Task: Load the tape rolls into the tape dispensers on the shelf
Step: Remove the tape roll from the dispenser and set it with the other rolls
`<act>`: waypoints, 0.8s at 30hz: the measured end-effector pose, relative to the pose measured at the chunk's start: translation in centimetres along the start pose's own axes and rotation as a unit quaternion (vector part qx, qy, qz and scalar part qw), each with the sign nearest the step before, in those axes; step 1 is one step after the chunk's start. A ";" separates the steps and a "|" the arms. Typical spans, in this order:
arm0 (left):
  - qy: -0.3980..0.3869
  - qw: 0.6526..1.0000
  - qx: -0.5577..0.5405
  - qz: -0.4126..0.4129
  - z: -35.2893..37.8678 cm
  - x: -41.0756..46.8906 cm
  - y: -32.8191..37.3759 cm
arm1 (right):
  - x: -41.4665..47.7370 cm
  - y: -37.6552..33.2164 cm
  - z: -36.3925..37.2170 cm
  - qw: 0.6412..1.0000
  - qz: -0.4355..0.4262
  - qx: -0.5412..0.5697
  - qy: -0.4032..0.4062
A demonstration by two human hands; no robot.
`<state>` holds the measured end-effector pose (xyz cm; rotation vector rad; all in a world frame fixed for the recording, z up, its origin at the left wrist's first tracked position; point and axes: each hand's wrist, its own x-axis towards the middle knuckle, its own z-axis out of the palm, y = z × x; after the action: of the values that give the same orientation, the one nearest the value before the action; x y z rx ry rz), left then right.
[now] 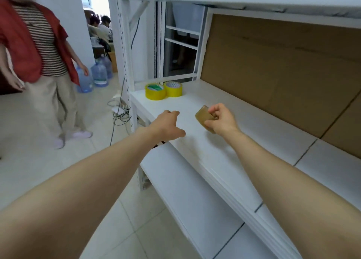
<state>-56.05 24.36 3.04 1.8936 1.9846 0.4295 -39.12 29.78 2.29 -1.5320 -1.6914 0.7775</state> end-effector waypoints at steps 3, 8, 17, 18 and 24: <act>0.004 1.000 0.011 -0.007 -1.4 3.4 -2.0 | 3.4 -0.7 2.4 0.999 -0.020 -0.030 -0.005; 0.001 0.999 0.035 -0.009 -3.7 10.1 -4.6 | 9.7 -1.1 5.4 0.995 -0.021 -0.098 -0.005; 0.007 0.999 0.039 0.015 -5.8 20.1 -8.7 | 17.7 -1.9 9.2 0.991 0.002 -0.133 0.018; 0.011 0.999 0.034 0.021 -6.1 21.1 -9.1 | 18.3 -2.0 9.6 0.991 0.005 -0.132 0.027; 0.016 0.996 0.047 0.079 -7.3 27.2 -11.6 | 22.0 -1.8 11.7 0.983 0.045 -0.160 0.081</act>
<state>-70.65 51.06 2.79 2.1253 1.9131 0.4171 -50.71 51.74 -0.38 -1.8464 -1.6932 0.4229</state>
